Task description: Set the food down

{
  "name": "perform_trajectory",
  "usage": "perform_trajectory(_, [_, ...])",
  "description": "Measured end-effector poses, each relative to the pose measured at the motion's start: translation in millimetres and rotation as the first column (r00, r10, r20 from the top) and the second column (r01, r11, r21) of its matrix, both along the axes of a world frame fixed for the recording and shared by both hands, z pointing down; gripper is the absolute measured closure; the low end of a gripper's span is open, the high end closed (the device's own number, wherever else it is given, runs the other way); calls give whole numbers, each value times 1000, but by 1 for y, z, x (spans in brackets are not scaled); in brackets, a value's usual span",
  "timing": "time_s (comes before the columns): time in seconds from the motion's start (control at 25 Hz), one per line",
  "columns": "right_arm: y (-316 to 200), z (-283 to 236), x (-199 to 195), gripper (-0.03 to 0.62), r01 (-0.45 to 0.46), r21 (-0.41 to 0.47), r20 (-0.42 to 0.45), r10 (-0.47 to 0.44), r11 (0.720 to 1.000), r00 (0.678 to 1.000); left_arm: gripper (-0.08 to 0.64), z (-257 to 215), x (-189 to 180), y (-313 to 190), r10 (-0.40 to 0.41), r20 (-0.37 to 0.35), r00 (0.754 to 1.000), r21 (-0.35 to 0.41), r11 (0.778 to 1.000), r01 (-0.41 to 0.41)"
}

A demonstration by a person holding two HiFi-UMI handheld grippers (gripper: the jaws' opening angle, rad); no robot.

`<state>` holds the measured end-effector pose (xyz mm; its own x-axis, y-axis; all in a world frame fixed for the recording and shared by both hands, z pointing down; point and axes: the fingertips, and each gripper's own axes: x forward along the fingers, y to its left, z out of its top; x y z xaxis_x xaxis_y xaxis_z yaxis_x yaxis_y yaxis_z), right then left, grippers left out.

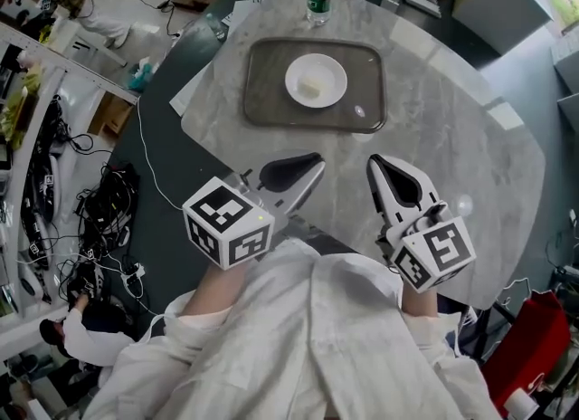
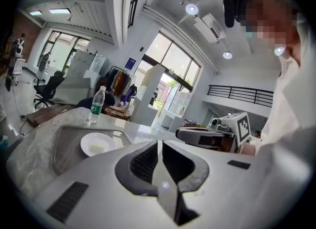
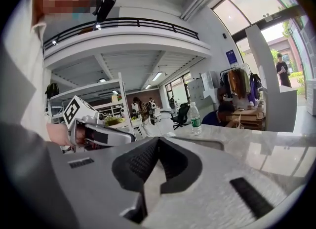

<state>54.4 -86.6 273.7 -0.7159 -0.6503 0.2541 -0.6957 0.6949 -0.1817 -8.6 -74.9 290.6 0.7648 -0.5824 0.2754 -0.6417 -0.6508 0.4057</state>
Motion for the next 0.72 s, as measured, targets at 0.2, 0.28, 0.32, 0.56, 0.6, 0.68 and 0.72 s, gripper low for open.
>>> perform_trajectory(0.2, [-2,-21,-13,589,-14,54,19,13,998,1000,522,-11,9,6,65,-2,998,21,998,-65])
perform_trajectory(0.28, [-1,-24,-17,589,-18,57,3,18,998,1000,522,-14,10,8,79,-16,997,27,997,-79])
perform_trajectory(0.32, [0,-26,-18,589,-19,57,-4,20,998,1000,522,-15,10,10,84,-25,996,26,996,-83])
perform_trajectory(0.56, [7,-30,-15,589,-46,52,-11,46,998,999,522,-19,14,10,113,-47,992,31,993,-112])
perform_trajectory(0.6, [8,-29,-15,589,-44,48,-11,45,998,999,522,-20,15,10,115,-47,992,35,993,-114])
perform_trajectory(0.68, [11,-26,-16,589,-39,42,-16,40,998,999,522,-22,16,9,118,-50,992,42,992,-116])
perform_trajectory(0.72, [11,-26,-17,589,-37,42,-18,38,998,999,522,-23,16,9,118,-51,992,44,992,-116])
